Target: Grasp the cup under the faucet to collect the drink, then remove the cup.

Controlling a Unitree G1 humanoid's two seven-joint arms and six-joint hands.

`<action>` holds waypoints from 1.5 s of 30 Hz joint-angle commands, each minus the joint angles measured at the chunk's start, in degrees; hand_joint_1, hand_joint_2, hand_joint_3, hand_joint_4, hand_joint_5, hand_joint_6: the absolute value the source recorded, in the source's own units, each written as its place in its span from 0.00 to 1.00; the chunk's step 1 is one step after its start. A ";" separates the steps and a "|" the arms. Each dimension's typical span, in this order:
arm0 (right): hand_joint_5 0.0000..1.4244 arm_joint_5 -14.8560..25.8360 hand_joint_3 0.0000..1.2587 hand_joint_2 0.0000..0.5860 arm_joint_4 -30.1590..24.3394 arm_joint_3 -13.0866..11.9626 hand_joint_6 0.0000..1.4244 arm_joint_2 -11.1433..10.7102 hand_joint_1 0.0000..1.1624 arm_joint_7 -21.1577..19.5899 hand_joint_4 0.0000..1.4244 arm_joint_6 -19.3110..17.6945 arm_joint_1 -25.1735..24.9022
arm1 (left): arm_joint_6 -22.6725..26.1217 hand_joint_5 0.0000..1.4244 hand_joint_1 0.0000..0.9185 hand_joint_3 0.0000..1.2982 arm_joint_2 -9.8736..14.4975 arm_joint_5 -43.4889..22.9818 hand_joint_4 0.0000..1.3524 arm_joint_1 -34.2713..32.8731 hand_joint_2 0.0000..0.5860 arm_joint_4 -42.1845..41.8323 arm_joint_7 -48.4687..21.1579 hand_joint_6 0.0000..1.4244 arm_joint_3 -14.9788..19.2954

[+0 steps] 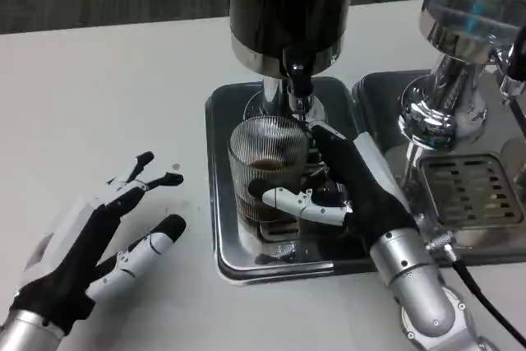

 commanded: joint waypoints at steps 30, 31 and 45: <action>0.58 -2.14 0.35 0.31 0.48 -1.47 0.81 0.43 0.79 -8.94 0.40 -6.25 2.05 | 0.20 0.02 0.00 0.21 -0.16 -0.58 0.00 -0.50 0.32 0.31 -0.88 0.00 -0.79; 0.58 -2.19 0.36 0.31 0.22 -1.46 0.82 0.45 0.79 -9.15 0.40 -6.28 2.18 | 0.15 0.02 0.00 0.21 -0.14 -0.59 0.00 -0.51 0.32 0.33 -0.91 0.00 -0.80; 0.62 -4.25 0.40 0.30 -6.29 -2.39 0.87 -0.87 0.81 -11.50 0.43 -6.42 6.84 | -0.50 0.01 0.00 0.16 0.71 -0.25 0.00 -2.36 0.31 1.37 -1.91 0.00 -2.18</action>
